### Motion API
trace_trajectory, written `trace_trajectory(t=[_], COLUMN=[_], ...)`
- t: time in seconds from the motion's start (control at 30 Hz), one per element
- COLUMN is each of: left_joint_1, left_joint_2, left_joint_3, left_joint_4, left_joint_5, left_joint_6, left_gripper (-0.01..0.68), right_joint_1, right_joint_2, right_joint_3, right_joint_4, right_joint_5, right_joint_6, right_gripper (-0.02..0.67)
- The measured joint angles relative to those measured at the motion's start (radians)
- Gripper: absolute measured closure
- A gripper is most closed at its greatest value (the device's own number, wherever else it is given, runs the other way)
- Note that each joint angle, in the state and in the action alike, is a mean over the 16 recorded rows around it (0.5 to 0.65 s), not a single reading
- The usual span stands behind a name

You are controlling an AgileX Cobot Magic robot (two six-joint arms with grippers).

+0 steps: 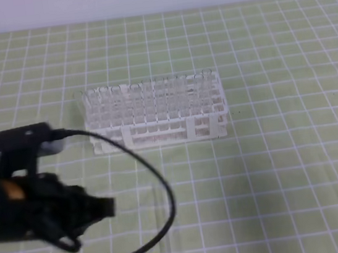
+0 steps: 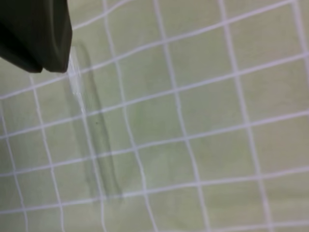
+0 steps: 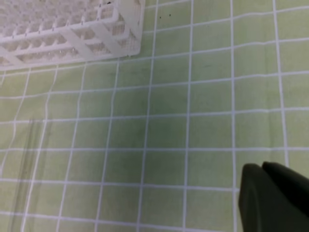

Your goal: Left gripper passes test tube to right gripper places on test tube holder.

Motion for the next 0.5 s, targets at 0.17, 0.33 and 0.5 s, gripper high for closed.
trace_trajectory(t=[0.17, 0.33, 0.5], left_joint_1=[-0.100, -0.148, -0.161], left_joint_2=[0.143, 0.258, 0.348], left_joint_3=[-0.090, -0.186, -0.250], left_joint_4=[0.010, 0.011, -0.008], left_joint_5=[0.047, 0.124, 0.183], left_joint_6=[-0.070, -0.104, -0.098], left_gripper=[0.674, 0.639, 0.557], right_joint_1=[0.000, 0.000, 0.000], right_joint_2=[0.018, 0.020, 0.020], right_joint_3=[0.000, 0.000, 0.000], right_joint_4=[0.032, 0.051, 0.066], right_joint_5=[0.001, 0.003, 0.005], right_joint_6=[-0.047, -0.072, -0.088], right_gripper=[0.666, 0.666, 0.666])
